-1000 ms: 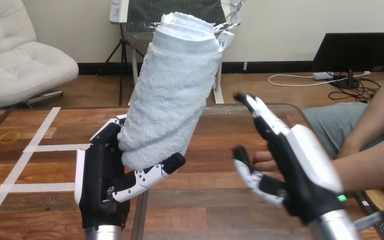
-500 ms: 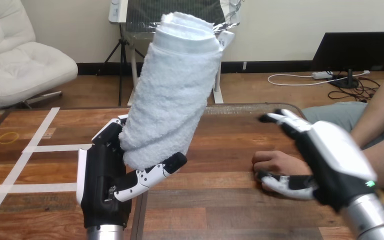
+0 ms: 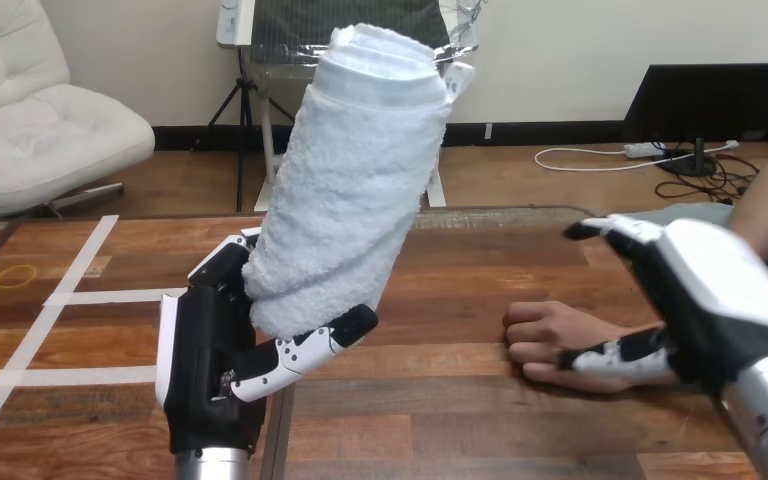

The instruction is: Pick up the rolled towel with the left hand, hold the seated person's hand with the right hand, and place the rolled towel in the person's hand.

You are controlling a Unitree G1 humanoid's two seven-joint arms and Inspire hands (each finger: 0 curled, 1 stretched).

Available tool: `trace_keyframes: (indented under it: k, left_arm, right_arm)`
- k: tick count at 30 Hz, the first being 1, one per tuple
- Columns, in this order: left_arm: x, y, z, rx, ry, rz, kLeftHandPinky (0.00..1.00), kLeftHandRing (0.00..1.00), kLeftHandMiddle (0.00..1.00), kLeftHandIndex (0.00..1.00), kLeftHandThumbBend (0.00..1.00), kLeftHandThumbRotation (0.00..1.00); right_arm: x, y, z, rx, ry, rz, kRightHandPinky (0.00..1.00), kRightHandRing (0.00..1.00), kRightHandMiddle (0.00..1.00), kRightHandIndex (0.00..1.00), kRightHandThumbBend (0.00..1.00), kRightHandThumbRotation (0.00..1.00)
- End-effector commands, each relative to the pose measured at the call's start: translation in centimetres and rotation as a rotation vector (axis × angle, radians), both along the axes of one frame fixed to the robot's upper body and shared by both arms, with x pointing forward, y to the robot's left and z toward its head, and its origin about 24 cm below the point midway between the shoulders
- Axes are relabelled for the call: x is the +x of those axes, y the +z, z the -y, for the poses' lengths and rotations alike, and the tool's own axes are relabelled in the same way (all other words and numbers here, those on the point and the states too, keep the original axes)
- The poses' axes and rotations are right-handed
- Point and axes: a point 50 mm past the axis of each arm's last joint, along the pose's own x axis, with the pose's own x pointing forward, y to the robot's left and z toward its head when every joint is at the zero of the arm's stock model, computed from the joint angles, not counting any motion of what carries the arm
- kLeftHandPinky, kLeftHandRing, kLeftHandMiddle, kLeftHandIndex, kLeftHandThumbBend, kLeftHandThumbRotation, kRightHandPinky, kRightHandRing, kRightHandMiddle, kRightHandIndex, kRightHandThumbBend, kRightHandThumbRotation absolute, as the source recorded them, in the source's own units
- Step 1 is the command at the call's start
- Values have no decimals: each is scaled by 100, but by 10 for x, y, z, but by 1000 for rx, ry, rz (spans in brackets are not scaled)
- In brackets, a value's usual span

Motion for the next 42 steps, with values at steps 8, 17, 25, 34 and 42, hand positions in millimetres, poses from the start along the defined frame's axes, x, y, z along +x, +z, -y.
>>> trace_keyframes:
  k: [8, 17, 25, 34, 42]
  left_arm:
    - [10, 24, 6, -40, -17, 118, 30, 35, 40, 48, 54, 0]
    - [10, 23, 5, -36, -11, 119, 30, 35, 40, 48, 55, 0]
    - [9, 24, 4, -28, -1, 120, 30, 34, 40, 48, 55, 0]
    - [9, 23, 2, -26, -3, 124, 30, 34, 40, 48, 53, 0]
    - [9, 23, 1, -25, -1, 126, 30, 35, 40, 48, 53, 0]
  right_arm:
    - [17, 21, 6, -81, -19, -5, 83, 92, 90, 84, 85, 0]
    - [24, 23, 8, -132, -8, -60, 83, 92, 90, 84, 86, 0]
    - [29, 23, 10, -188, 10, -121, 83, 91, 89, 84, 86, 0]
    - [36, 23, 11, -295, 31, -223, 83, 91, 90, 85, 85, 0]
    - [44, 22, 12, -376, 34, -312, 85, 92, 91, 86, 83, 0]
